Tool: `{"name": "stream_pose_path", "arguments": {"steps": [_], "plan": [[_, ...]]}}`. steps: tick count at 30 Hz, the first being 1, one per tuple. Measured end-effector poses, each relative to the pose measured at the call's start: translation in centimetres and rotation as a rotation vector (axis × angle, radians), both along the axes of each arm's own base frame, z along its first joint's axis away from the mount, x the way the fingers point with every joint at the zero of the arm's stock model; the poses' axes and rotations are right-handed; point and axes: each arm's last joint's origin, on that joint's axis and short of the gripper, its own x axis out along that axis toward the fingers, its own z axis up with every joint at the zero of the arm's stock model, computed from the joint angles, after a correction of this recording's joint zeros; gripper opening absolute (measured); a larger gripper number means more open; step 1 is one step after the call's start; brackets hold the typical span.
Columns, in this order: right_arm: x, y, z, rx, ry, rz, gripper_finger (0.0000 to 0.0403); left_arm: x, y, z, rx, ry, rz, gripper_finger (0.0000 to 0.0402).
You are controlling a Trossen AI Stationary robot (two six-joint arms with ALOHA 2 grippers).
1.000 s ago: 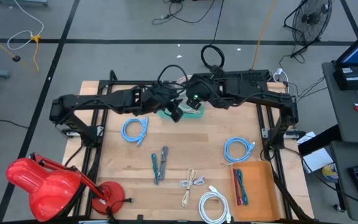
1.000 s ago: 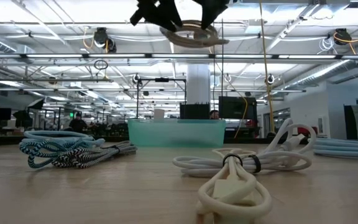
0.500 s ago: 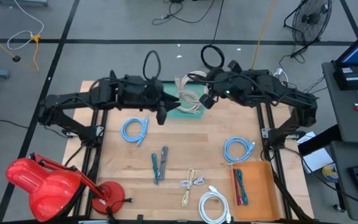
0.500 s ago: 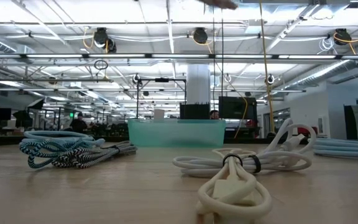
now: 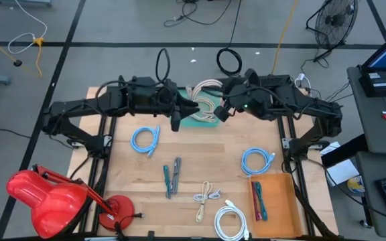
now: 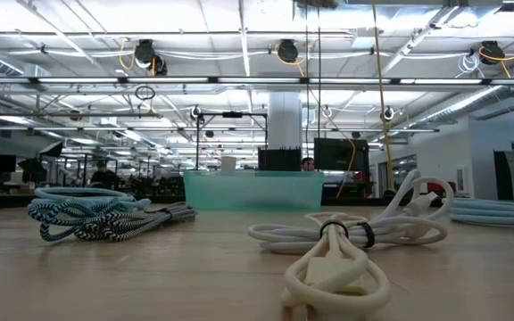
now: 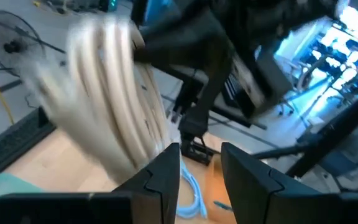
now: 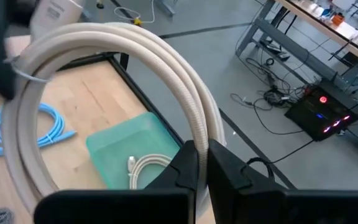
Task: Pick & Place USB Port
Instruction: Put the brown display cable into the blue bin
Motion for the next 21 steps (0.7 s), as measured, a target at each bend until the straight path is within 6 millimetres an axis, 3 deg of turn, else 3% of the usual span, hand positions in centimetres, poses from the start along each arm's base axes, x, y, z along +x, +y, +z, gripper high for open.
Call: {"name": "stream_pose_path", "arguments": {"steps": [13, 21], "plan": [[1.0, 1.3, -1.7, 0.027, 0.007, 0.05, 0.0006, 0.7, 0.6, -1.6, 0.008, 0.115, 0.081, 0.0122], [0.2, 1.9, -1.2, 0.04, -0.005, 0.068, 0.0006, -0.4, -1.4, -0.4, -0.048, 0.06, -0.197, 0.0122]]}}
